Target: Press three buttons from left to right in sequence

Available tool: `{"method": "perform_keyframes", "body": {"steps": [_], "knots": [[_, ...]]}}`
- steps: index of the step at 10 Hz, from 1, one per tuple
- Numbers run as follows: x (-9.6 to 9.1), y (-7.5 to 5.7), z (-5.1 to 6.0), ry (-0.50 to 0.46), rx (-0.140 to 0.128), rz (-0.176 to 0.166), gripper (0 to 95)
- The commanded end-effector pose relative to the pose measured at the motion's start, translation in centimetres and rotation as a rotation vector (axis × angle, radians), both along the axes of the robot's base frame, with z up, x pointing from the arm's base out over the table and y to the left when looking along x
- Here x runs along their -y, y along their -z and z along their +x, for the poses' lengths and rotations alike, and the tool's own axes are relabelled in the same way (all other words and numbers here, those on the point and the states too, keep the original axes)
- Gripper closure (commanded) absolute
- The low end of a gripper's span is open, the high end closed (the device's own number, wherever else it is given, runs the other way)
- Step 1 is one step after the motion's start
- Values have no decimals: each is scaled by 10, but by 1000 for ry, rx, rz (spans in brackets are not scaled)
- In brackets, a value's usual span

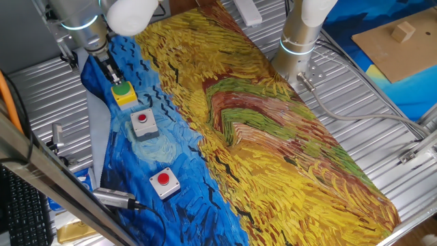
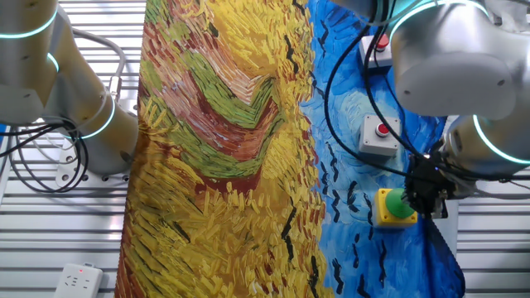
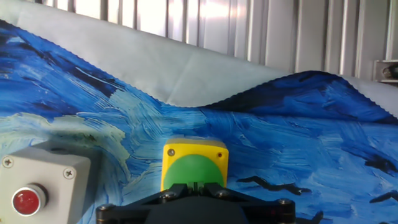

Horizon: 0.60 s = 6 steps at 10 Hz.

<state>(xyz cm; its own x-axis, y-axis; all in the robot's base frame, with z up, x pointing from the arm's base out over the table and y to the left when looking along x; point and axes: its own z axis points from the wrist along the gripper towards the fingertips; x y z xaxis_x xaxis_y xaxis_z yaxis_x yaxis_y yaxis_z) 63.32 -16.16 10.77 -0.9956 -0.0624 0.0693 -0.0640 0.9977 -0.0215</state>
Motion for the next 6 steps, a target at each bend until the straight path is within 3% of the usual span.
{"method": "perform_keyframes", "body": {"steps": [1,4,5,6], "knots": [[0,3,1,-1,-5,-1,950],[0,23,1,-1,0,0,950],[0,20,2,-2,-1,1,950],[0,6,2,-1,-9,-2,950]]}}
